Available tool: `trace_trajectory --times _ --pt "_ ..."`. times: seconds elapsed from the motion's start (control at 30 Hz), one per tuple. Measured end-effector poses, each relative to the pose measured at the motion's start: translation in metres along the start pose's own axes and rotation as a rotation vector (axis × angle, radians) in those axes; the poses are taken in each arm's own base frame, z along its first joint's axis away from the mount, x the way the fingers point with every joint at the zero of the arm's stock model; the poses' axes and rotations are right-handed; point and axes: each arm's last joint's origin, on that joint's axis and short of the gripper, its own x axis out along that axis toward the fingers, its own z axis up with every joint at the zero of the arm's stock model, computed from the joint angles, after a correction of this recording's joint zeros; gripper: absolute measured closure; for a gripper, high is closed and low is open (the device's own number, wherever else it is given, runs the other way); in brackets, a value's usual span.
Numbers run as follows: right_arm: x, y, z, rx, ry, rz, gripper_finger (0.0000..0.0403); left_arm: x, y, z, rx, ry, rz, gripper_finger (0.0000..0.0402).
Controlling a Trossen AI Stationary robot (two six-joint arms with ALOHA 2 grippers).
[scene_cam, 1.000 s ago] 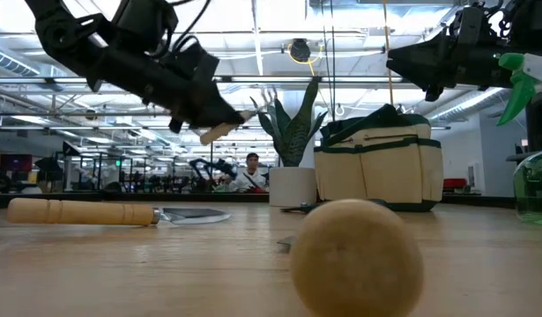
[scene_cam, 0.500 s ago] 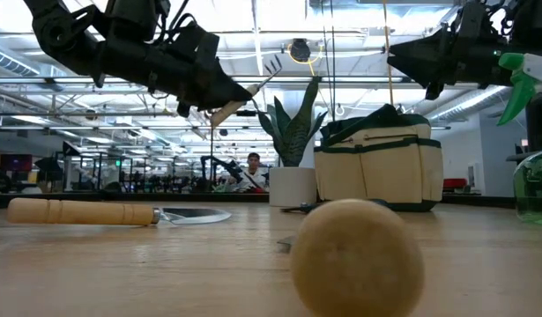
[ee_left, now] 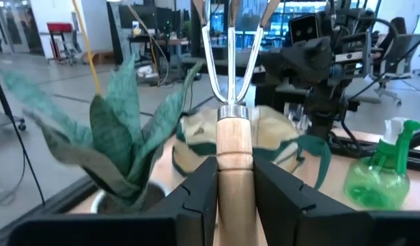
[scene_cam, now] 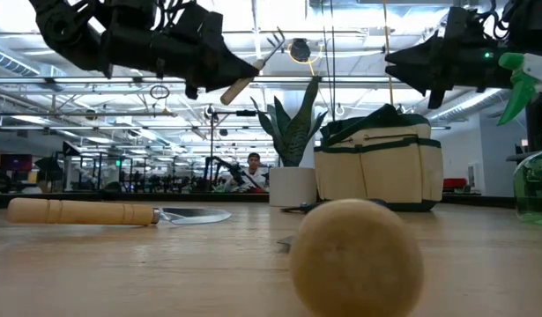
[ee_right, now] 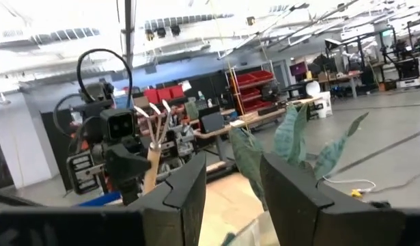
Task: Pick & Place Garden tools in Gardening bag
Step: Put the top brown hand rake into the gardening bag
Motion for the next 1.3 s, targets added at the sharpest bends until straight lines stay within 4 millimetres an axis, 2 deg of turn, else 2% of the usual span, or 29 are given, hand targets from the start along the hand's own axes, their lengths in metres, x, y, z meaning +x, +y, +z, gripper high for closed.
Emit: trace_trajectory --times 0.23,0.37,0.67,0.87,1.07,1.3 --pt "0.003 0.001 0.0 0.006 -0.033 0.012 0.0273 0.006 -0.002 0.013 0.048 -0.037 0.0 0.0314" --pt "0.012 0.003 0.004 0.007 -0.037 0.014 0.0273 0.008 -0.003 0.016 0.054 -0.047 0.0 0.0314" --pt "0.045 0.014 0.016 0.001 -0.017 0.04 0.0273 0.008 -0.003 0.017 0.054 -0.049 0.005 0.0314" --pt "0.07 0.025 0.02 -0.014 -0.004 0.06 0.0273 0.008 0.0 0.017 0.052 -0.047 0.12 0.0314" --pt "0.096 0.036 0.017 -0.045 0.021 0.08 0.0273 0.008 0.001 0.017 0.052 -0.047 0.151 0.0314" --pt "0.122 0.041 0.008 -0.051 0.055 0.072 0.0273 0.008 0.001 0.018 0.048 -0.054 0.15 0.0314"
